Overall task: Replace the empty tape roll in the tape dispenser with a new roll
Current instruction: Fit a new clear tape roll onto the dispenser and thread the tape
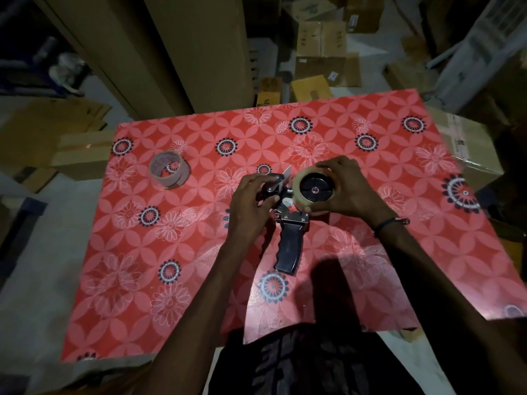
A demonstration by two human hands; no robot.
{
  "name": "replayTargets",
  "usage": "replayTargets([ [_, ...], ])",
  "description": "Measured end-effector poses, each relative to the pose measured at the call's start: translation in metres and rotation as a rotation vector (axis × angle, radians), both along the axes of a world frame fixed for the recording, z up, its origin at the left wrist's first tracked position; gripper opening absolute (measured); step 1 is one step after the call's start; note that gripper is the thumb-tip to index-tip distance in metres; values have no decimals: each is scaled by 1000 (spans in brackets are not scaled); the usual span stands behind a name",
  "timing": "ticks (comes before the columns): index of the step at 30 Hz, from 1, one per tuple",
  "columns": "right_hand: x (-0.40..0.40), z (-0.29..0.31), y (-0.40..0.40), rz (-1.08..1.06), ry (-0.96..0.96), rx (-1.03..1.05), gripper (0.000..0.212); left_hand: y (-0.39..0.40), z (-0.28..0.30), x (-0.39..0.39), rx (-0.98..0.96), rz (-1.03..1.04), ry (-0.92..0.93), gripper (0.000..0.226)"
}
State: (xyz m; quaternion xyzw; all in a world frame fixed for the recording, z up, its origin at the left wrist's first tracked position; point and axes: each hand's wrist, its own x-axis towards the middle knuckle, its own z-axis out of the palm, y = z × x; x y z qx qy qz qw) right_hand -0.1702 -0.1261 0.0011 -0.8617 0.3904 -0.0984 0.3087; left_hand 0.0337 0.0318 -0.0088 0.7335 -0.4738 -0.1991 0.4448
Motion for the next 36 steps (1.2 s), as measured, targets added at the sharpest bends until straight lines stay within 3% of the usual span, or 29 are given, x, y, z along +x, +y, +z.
replayTargets([
  [6, -5, 15, -15, 162, 40, 63, 104, -1, 4, -2, 36, -7, -92, 41],
  [14, -16, 13, -30, 335, -88, 157, 95, -3, 10, 13, 126, -250, -323, 48],
  [20, -15, 13, -29, 323, -66, 146, 97, -25, 11, 24, 292, -381, -434, 48],
  [24, -15, 11, -32, 295, -9, 183, 102, -36, 13, 26, 297, -422, -414, 32],
  [29, -13, 11, -32, 276, 20, 182, 103, -34, 14, 20, 268, -429, -528, 17],
  [33, -11, 11, -4, 148, -99, 137, 104, -28, 10, 20, 202, -403, -504, 11],
  [36, -6, 9, 38, -10, -263, -24, 88, -25, 10, 20, 184, -392, -484, 8],
])
